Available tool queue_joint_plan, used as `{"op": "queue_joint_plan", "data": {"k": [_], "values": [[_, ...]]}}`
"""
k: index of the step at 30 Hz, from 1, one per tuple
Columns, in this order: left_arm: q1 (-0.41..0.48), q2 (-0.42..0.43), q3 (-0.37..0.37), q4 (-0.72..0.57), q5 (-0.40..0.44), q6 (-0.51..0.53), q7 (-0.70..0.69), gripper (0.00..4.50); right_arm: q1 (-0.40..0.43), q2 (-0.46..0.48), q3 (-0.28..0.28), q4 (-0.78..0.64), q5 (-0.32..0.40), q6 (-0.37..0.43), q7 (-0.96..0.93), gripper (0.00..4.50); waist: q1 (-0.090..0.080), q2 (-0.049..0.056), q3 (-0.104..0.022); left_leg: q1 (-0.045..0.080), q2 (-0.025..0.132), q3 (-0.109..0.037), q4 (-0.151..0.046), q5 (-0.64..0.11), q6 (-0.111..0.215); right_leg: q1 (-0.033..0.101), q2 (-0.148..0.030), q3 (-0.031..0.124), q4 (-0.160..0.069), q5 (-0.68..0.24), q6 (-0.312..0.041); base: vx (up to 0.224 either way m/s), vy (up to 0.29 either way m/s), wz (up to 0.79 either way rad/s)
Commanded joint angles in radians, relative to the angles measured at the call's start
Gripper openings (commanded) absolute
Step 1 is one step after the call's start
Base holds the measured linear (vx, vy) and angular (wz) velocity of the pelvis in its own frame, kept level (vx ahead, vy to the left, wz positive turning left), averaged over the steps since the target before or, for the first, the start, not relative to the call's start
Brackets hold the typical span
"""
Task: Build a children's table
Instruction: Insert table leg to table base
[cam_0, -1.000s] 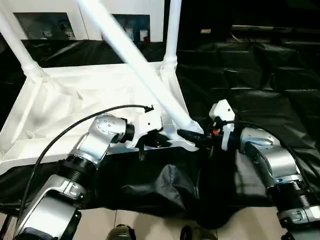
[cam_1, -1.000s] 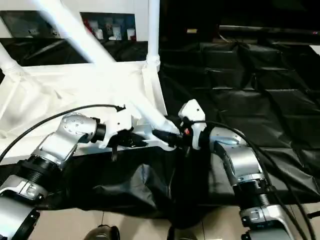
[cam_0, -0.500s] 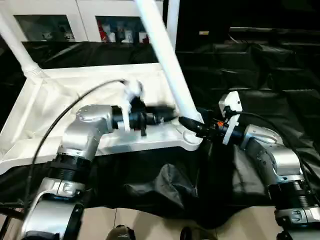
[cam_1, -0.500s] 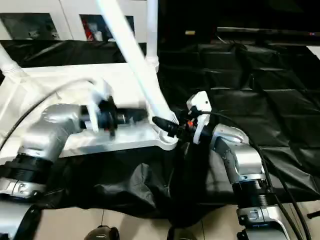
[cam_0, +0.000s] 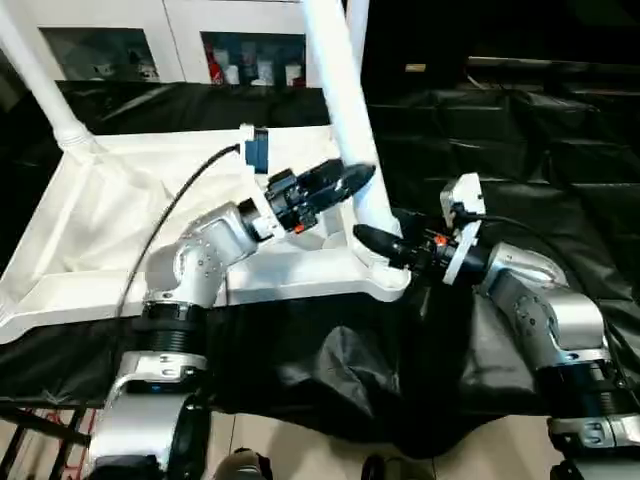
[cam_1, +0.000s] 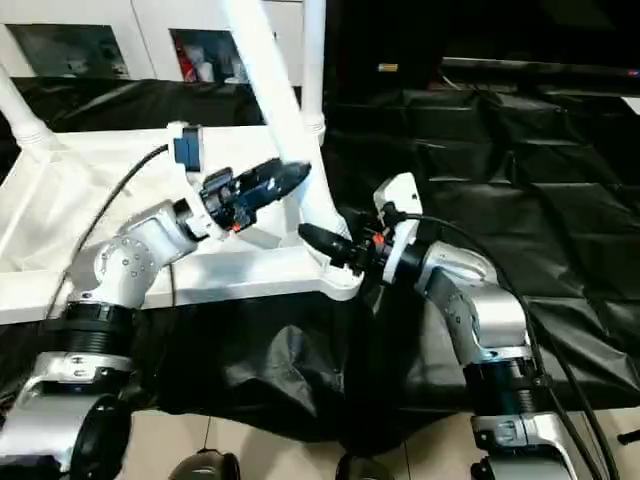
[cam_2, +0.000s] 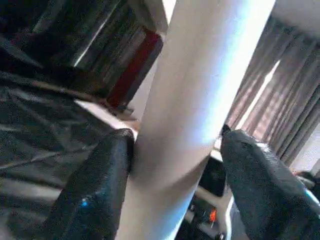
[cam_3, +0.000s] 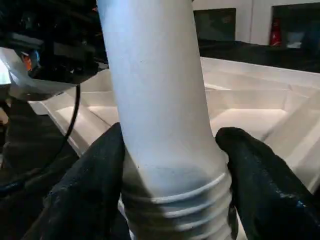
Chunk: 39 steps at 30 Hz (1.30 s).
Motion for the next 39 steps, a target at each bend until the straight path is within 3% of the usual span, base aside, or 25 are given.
{"op": "queue_joint_plan", "data": {"k": [1, 10, 17, 18, 19, 22, 23, 25, 26, 31, 33, 35, 37, 39], "values": [[-0.037, -0.01, 0.01, -0.022, -0.018, 0.007, 0.005, 2.77, -0.004, -0.002, -0.003, -0.026, 0.04, 0.046, 0.005, 2.66, 0.003, -0.005, -0.111, 0.01, 0.021, -0.012, -0.056, -0.075, 0.095, 0.086, -0.046, 0.046, -0.061, -0.126, -0.219, 0.0, 0.0, 0.0], [-0.036, -0.011, -0.025, -0.025, 0.007, -0.017, 0.027, 2.15, 0.003, -0.009, -0.001, -0.059, 0.082, 0.12, 0.025, 2.65, 0.005, -0.001, -0.113, 0.01, 0.022, -0.013, -0.055, -0.064, 0.093, 0.087, -0.047, 0.046, -0.059, -0.106, -0.222, 0.0, 0.0, 0.0], [-0.045, -0.029, -0.014, -0.027, 0.003, -0.034, 0.054, 2.07, 0.002, -0.012, 0.0, -0.061, 0.081, 0.129, 0.004, 2.65, 0.005, -0.003, -0.113, 0.01, 0.021, -0.012, -0.055, -0.07, 0.085, 0.087, -0.048, 0.046, -0.061, -0.115, -0.218, 0.0, 0.0, 0.0], [-0.046, -0.032, -0.013, -0.027, 0.004, -0.039, 0.064, 2.07, 0.0, -0.01, -0.004, -0.059, 0.083, 0.129, 0.0, 3.21, 0.005, -0.003, -0.114, 0.01, 0.021, -0.013, -0.055, -0.071, 0.084, 0.088, -0.048, 0.046, -0.06, -0.117, -0.217, 0.0, 0.0, 0.0], [-0.048, -0.035, -0.012, -0.028, 0.009, -0.047, 0.08, 2.07, -0.004, -0.005, -0.011, -0.057, 0.088, 0.132, -0.008, 3.35, 0.005, -0.003, -0.113, 0.01, 0.022, -0.013, -0.054, -0.071, 0.084, 0.088, -0.048, 0.046, -0.06, -0.115, -0.217, 0.0, 0.0, 0.0], [-0.055, -0.036, -0.041, -0.027, 0.081, -0.074, 0.171, 2.07, -0.009, 0.007, -0.016, -0.072, 0.081, 0.129, -0.038, 3.41, 0.003, -0.003, -0.114, 0.011, 0.024, -0.015, -0.054, -0.071, 0.085, 0.086, -0.046, 0.046, -0.06, -0.108, -0.212, 0.0, 0.0, 0.0], [-0.057, -0.03, -0.075, -0.036, 0.144, -0.085, 0.234, 2.01, -0.016, 0.016, -0.01, -0.08, 0.058, 0.123, -0.076, 3.63, 0.003, -0.005, -0.114, 0.01, 0.025, -0.015, -0.054, -0.068, 0.083, 0.087, -0.047, 0.046, -0.06, -0.11, -0.208, 0.0, 0.0, 0.0], [-0.061, -0.034, -0.085, -0.052, 0.173, -0.08, 0.29, 1.97, -0.027, 0.02, 0.003, -0.081, 0.027, 0.116, -0.111, 3.67, 0.002, -0.004, -0.114, 0.012, 0.025, -0.015, -0.055, -0.061, 0.078, 0.085, -0.046, 0.046, -0.058, -0.116, -0.2, 0.0, 0.0, 0.0], [-0.071, -0.028, -0.112, -0.073, 0.228, -0.073, 0.353, 1.97, -0.046, 0.024, 0.018, -0.081, 0.003, 0.131, -0.143, 3.67, 0.0, -0.008, -0.114, 0.009, 0.023, -0.014, -0.054, -0.057, 0.075, 0.087, -0.045, 0.046, -0.058, -0.117, -0.196, 0.0, 0.0, 0.0], [-0.12, -0.032, -0.113, -0.087, 0.246, 0.066, 0.5, 1.95, -0.102, 0.009, 0.017, -0.073, 0.004, 0.244, -0.194, 3.67, -0.001, -0.006, -0.11, 0.013, 0.021, -0.012, -0.054, -0.079, 0.054, 0.083, -0.044, 0.047, -0.063, -0.177, -0.186, 0.0, 0.0, 0.0], [-0.134, -0.036, -0.106, -0.08, 0.25, 0.072, 0.527, 1.95, -0.113, -0.012, 0.02, -0.079, 0.014, 0.291, -0.182, 3.67, 0.002, -0.011, -0.111, 0.011, 0.019, -0.012, -0.053, -0.07, 0.057, 0.085, -0.042, 0.047, -0.062, -0.17, -0.181, 0.0, 0.0, 0.0], [-0.166, -0.046, -0.076, -0.057, 0.238, 0.113, 0.582, 1.95, -0.137, -0.058, 0.006, -0.082, 0.045, 0.39, -0.172, 3.67, 0.002, -0.016, -0.113, 0.011, 0.018, -0.012, -0.052, -0.058, 0.064, 0.087, -0.04, 0.047, -0.059, -0.142, -0.189, 0.0, 0.0, 0.0], [-0.176, -0.048, -0.06, -0.041, 0.232, 0.112, 0.595, 1.95, -0.147, -0.083, -0.016, -0.08, 0.076, 0.429, -0.152, 3.67, 0.004, -0.015, -0.112, 0.008, 0.017, -0.011, -0.05, -0.055, 0.074, 0.085, -0.04, 0.047, -0.061, -0.141, -0.193, 0.0, 0.0, 0.0], [-0.186, -0.055, -0.03, -0.027, 0.217, 0.127, 0.624, 1.95, -0.17, -0.119, -0.054, -0.069, 0.129, 0.529, -0.135, 3.67, 0.008, -0.016, -0.116, 0.007, 0.015, -0.011, -0.047, -0.05, 0.08, 0.089, -0.041, 0.046, -0.061, -0.136, -0.192, 0.0, 0.0, 0.0]]}}
